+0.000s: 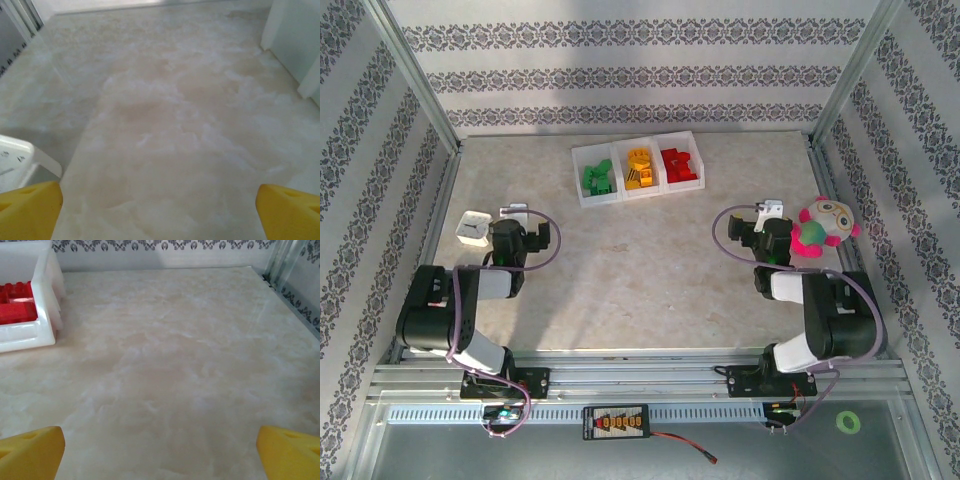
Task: Sort the legos into containers by color
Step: Reset both arms
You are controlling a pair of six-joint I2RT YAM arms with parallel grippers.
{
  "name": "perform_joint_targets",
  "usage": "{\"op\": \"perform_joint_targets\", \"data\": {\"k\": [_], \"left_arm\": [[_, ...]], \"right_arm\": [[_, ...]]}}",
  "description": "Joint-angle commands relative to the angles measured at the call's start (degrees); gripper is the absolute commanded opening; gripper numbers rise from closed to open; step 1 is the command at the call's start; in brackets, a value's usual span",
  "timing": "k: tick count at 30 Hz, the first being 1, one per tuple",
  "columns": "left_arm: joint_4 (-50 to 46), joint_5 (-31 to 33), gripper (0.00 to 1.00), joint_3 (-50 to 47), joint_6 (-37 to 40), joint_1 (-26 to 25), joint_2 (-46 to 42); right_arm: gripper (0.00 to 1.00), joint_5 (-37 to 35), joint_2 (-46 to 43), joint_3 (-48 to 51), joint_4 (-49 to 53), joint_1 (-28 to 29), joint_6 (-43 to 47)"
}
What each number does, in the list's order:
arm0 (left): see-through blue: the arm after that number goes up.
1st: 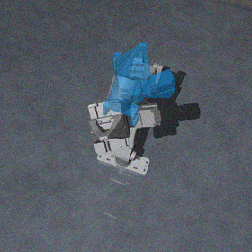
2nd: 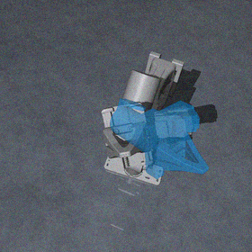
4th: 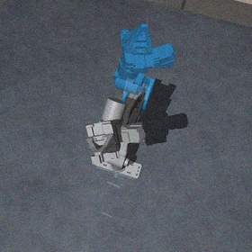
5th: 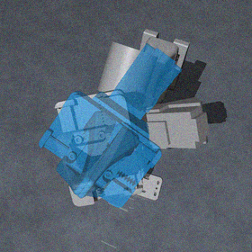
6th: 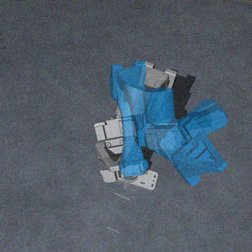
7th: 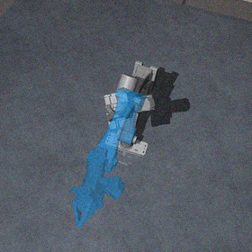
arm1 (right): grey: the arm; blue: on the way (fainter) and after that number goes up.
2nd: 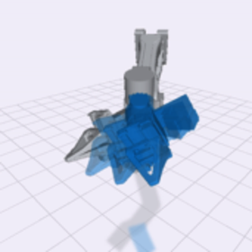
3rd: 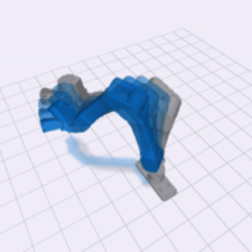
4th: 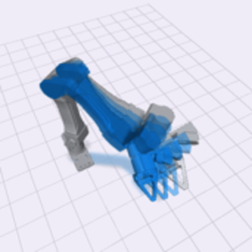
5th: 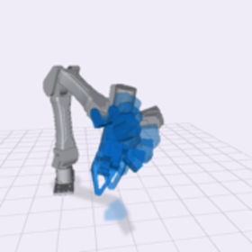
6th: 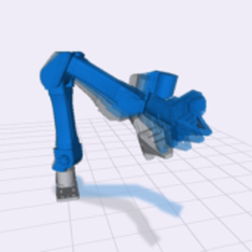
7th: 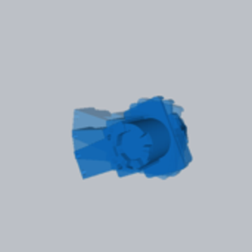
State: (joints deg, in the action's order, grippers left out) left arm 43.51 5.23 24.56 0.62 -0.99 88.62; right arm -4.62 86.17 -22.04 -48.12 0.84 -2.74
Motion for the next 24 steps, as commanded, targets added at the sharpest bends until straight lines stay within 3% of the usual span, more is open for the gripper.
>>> {"op": "perform_joint_targets", "data": {"k": [1,3,5,13,24], "left_arm": [[9.1,-3.2,0.99,-1.9,-2.2,1.2,1.5],[13.6,-3.7,0.99,-3.4,-1.7,1.3,3.0],[11.3,-3.3,0.99,-3.0,-2.2,1.3,2.2],[16.6,-0.1,0.99,-5.3,-2.9,1.2,2.8],[12.0,-3.5,0.99,-3.0,-1.7,1.2,2.6]], "right_arm": [[0.98,3.4,1.2,0.9,-6.5,-0.4,0.6],[0.98,3.3,1.0,0.1,-4.3,-0.3,0.7],[0.98,3.3,1.3,0.3,-5.5,-0.3,0.6],[0.98,3.2,1.3,0.3,-5.4,-0.3,0.8],[0.98,3.3,1.3,0.3,-5.3,-0.3,0.7]]}}
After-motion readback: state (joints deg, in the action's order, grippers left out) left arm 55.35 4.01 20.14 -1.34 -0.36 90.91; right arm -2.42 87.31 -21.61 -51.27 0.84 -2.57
